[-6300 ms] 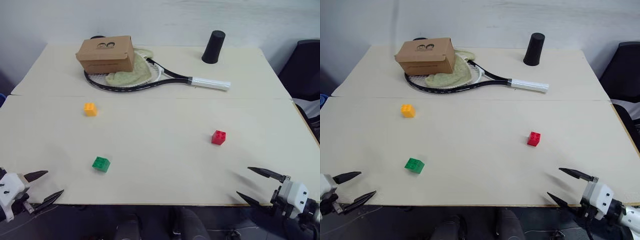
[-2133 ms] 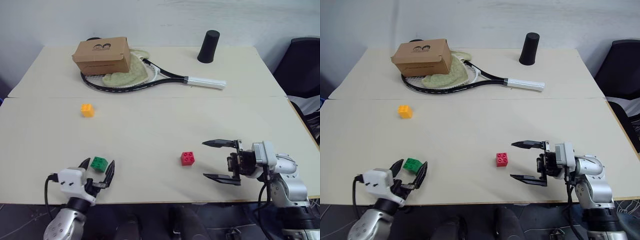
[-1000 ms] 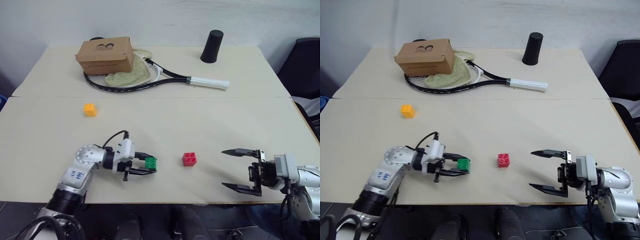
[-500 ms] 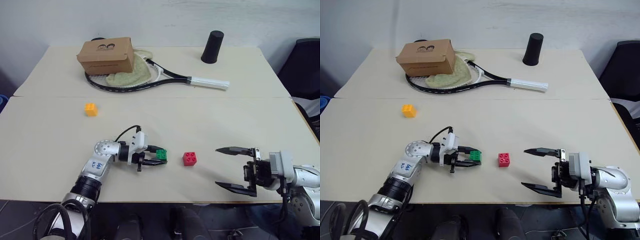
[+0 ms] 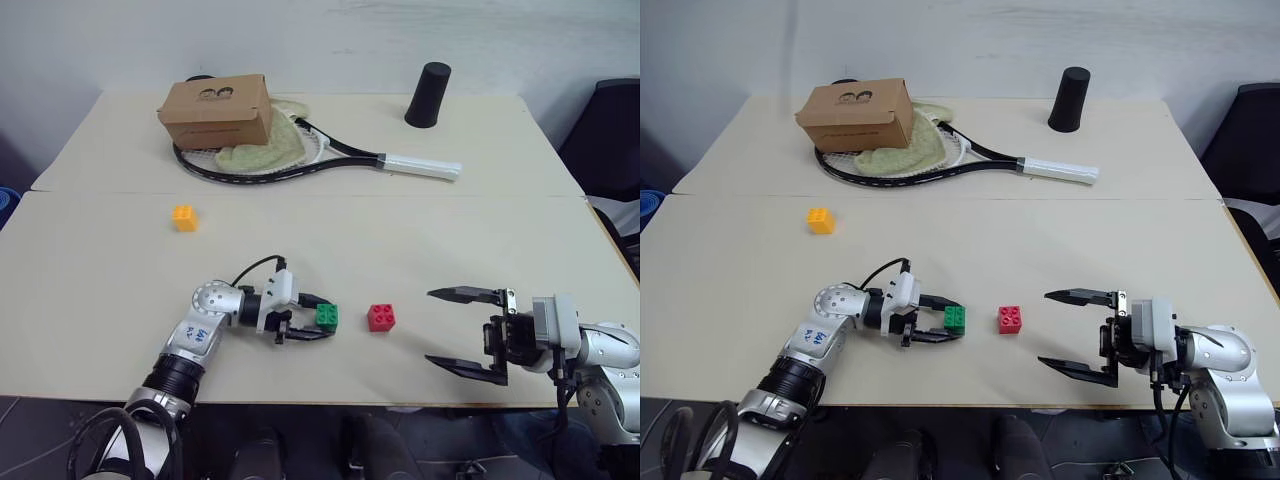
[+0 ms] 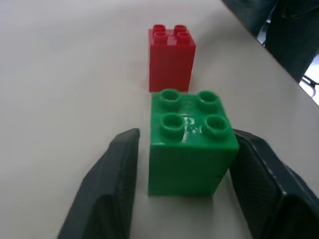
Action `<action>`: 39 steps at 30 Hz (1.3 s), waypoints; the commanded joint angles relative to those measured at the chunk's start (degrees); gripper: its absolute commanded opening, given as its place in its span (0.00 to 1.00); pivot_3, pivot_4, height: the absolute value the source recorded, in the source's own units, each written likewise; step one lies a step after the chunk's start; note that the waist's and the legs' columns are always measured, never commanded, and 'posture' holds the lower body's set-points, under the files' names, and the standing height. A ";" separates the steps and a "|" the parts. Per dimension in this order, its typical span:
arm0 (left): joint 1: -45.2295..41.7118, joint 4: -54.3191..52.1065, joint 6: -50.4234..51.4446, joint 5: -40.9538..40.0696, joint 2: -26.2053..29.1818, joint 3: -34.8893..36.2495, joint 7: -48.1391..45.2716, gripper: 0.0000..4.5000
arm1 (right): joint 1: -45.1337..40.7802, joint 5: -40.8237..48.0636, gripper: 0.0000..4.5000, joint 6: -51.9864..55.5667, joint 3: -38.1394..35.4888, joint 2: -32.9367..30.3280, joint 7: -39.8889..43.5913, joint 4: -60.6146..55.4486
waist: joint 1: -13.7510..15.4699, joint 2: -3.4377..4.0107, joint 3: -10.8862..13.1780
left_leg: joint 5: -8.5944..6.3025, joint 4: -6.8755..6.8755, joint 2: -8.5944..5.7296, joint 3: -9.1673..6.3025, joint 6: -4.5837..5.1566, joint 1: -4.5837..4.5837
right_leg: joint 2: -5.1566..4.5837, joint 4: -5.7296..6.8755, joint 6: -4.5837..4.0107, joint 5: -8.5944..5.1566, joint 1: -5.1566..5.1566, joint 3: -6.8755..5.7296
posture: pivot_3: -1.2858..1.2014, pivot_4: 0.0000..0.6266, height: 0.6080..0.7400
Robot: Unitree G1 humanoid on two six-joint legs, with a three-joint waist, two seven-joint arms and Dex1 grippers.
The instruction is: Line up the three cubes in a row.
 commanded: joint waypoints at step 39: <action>-2.18 -5.14 24.83 -10.88 2.68 37.17 62.82 0.98 | -9.09 -0.19 1.00 0.31 4.30 11.25 -9.43 -0.29 | -0.15 -0.34 -0.11 | 0.11 -0.45 0.02 0.17 -0.12 0.00 | -0.13 -0.36 0.04 0.08 -0.01 -0.12 | 0.52 0.24 1.00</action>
